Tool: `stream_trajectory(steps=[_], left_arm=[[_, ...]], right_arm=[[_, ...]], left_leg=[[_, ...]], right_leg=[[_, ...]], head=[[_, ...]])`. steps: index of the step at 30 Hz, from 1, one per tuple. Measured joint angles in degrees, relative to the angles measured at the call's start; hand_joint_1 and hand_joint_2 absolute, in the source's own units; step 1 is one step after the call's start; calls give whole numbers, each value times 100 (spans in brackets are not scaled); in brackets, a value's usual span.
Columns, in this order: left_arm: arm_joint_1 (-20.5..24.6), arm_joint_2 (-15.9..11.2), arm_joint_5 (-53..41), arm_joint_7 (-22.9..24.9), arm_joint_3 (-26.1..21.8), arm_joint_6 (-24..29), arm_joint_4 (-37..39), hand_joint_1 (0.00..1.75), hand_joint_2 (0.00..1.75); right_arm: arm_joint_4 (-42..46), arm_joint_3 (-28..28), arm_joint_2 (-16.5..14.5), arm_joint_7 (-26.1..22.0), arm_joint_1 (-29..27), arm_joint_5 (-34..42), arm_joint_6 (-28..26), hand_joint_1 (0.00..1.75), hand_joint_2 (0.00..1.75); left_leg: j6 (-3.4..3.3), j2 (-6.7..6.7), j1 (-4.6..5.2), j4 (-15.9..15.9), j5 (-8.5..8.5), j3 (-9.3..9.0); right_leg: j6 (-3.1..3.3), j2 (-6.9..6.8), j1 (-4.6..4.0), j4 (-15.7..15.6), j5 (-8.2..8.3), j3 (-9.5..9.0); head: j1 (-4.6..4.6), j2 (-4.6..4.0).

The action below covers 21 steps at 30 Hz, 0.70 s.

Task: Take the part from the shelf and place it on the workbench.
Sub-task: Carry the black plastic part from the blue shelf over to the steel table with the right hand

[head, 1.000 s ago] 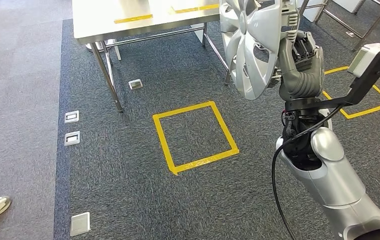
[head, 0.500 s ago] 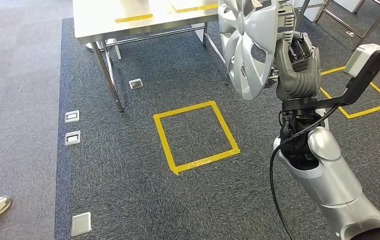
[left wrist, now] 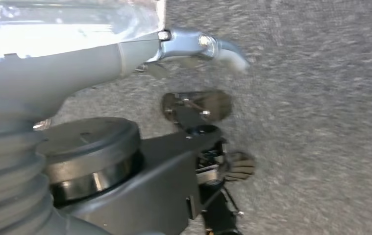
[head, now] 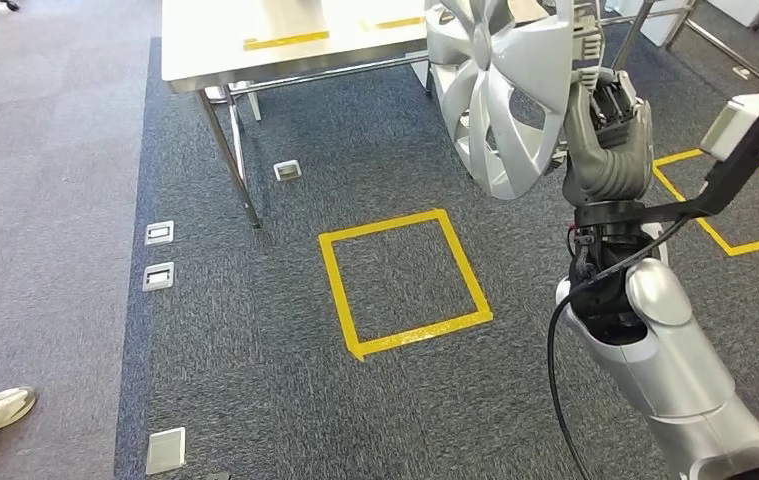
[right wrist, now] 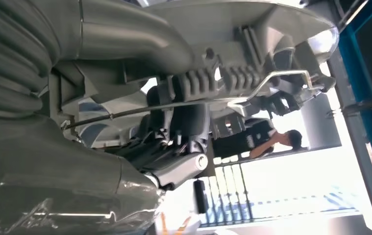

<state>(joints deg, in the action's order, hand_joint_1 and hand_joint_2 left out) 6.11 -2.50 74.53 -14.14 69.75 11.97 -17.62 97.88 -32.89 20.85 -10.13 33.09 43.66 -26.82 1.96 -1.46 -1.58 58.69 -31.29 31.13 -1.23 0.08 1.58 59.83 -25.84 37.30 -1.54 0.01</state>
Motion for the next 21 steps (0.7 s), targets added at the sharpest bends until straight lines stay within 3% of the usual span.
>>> stream_trajectory(steps=[2, 5, 7, 8, 9, 11, 12, 13, 15, 17, 18, 19, 21], left_arm=[[10, -1, 0, -2, 2, 4, -6, 0, 175], [1, 1, 0, -1, 3, 5, -15, 0, 175], [-20, 1, 0, 0, 4, 6, -15, 0, 175], [-25, 1, 0, 0, 4, 6, -15, 0, 175], [-28, 1, 0, 0, 4, 6, -15, 0, 175], [-40, -15, 0, 2, 5, 10, -14, 0, 175], [-50, -23, 0, 2, 7, 12, -14, 0, 175], [-59, -30, 3, 4, 9, 15, -14, 0, 175], [-55, -25, 8, 4, 12, 19, -17, 0, 175], [-29, -26, 13, 5, 12, 22, -16, 0, 175], [-16, -26, 14, 5, 12, 22, -16, 0, 175], [-9, -24, 15, 6, 12, 22, -15, 0, 175], [-12, -5, 15, 7, 15, 19, -16, 0, 175]], right_arm=[[-4, 3, 0, -5, -2, 3, -2, 175, 175], [-23, 0, 0, -8, -22, 3, -2, 175, 175], [-39, -4, -1, -8, -45, 3, -2, 175, 175], [-44, -4, -2, -8, -51, 3, -1, 175, 175], [-46, -4, -3, -8, -51, 3, -1, 175, 175], [-57, -4, -6, -6, -53, 5, 1, 175, 175], [-66, -7, -9, -7, -53, 8, 1, 175, 175], [-73, -9, -13, -8, -55, 11, 3, 175, 175], [-79, -2, -21, -10, -43, 17, 7, 175, 175], [-79, 8, -27, -9, -26, 20, 11, 175, 175], [-80, 9, -27, -9, -17, 21, 13, 175, 175], [-84, 7, -28, -10, -14, 21, 16, 175, 175], [-97, 1, -28, -10, -22, 21, 24, 175, 175]], left_leg=[[39, 41, -1, 293, -19, 138], [23, 72, 26, 1285, -291, 747], [-27, 72, 68, 1557, -443, 1054], [-73, 72, 98, 1443, -379, 1105], [-139, 71, 137, 1189, -188, 1099], [-320, 75, 245, 561, 456, 1048], [-390, 76, 295, 329, 682, 1009], [-433, 77, 334, 194, 803, 981], [-458, 73, 341, 94, 741, 868], [-489, 64, 296, 15, 695, 735], [-500, 59, 265, -16, 662, 667], [-505, 57, 253, -33, 612, 610], [-497, 51, 226, -37, 487, 486]], right_leg=[[85, -21, 5, -14, -69, -94], [164, -39, -26, -51, -202, -277], [189, -37, -67, -65, -331, -455], [197, -37, -91, -70, -407, -564], [204, -39, -117, -77, -487, -683], [202, -42, -157, -107, -641, -882], [182, -36, -168, -124, -707, -949], [155, -29, -166, -138, -750, -1002], [85, -15, -156, -130, -768, -1062], [27, -7, -151, 159, -685, -931], [-3, -2, -146, 461, -672, -734], [-36, 1, -133, 814, -718, -476], [-106, 2, -98, 1327, -1025, 34]], head=[[25, -1], [61, 0], [72, -1], [75, -1], [81, -1], [73, -1], [68, -1], [62, -1], [74, 0], [71, 1], [62, 1], [50, 0], [31, 0]])
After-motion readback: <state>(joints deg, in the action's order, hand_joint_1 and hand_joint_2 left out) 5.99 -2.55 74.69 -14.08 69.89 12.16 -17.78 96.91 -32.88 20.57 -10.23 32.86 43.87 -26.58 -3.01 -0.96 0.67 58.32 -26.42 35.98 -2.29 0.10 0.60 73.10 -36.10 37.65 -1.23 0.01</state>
